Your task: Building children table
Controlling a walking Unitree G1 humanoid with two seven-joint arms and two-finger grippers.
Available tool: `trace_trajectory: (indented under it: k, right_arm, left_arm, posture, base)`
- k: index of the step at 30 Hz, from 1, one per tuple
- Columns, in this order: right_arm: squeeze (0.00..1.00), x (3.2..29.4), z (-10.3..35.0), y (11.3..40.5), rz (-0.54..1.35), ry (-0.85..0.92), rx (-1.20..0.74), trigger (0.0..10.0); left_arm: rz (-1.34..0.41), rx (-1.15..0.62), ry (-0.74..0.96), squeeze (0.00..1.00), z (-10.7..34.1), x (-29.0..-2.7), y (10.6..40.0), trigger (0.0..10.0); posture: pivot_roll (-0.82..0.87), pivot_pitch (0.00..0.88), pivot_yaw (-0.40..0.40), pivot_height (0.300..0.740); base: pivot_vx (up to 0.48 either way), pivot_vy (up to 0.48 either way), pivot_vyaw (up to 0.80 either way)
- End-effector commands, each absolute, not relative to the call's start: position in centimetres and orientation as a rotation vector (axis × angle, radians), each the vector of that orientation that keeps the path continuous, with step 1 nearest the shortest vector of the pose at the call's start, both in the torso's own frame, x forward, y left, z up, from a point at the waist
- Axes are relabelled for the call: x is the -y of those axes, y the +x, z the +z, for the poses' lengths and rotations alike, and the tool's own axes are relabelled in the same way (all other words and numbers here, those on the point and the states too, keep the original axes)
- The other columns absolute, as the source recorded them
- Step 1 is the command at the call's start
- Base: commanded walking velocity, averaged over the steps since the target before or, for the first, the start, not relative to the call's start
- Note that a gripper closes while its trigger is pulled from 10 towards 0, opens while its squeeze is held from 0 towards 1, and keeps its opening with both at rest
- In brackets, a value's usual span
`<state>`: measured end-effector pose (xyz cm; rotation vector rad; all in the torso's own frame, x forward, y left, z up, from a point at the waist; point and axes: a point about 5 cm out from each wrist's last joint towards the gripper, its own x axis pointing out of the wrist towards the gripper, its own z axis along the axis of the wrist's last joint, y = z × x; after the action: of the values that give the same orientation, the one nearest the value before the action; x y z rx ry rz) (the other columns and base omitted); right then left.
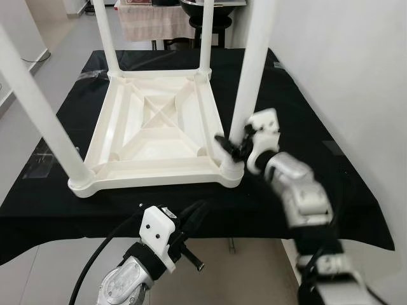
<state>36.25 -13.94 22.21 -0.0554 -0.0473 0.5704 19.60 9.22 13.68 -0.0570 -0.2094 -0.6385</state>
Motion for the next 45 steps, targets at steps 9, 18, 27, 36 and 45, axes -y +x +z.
trace_trajectory:
  k: [9,18,27,36,45]
  right_arm:
    - [0.0,14.7,22.4,36.0,1.04,-0.074,0.046,10.0]
    - [0.0,14.5,21.9,37.2,1.126,-0.018,0.009,0.0]
    - [0.0,15.7,21.3,37.3,1.182,-0.007,-0.019,0.0]
    - [0.0,15.5,15.9,36.6,0.686,-0.143,-0.119,0.0]
    - [0.0,11.2,12.0,32.5,0.312,-0.061,-0.186,0.0]
  left_arm:
    - [-0.683,0.175,-0.098,0.0,12.7,-8.7,19.5,10.0]
    - [-0.708,0.15,-0.11,0.0,12.3,-8.7,19.7,10.0]
    - [-0.718,0.142,-0.113,0.0,12.1,-8.8,19.8,10.0]
    - [-0.725,0.138,-0.114,0.0,12.1,-8.9,19.5,10.0]
    - [-0.723,0.136,-0.114,0.0,12.1,-9.3,19.9,10.0]
  posture:
    - [0.07,0.083,-0.047,0.74]
    - [0.08,0.078,-0.049,0.74]
    - [0.07,0.078,-0.041,0.74]
    - [0.06,0.105,-0.049,0.74]
    - [0.01,0.115,-0.008,0.74]
  base:
    - [0.0,0.0,0.0]
    - [0.0,0.0,0.0]
    - [0.0,0.0,0.0]
    - [0.0,0.0,0.0]
    - [0.0,0.0,0.0]
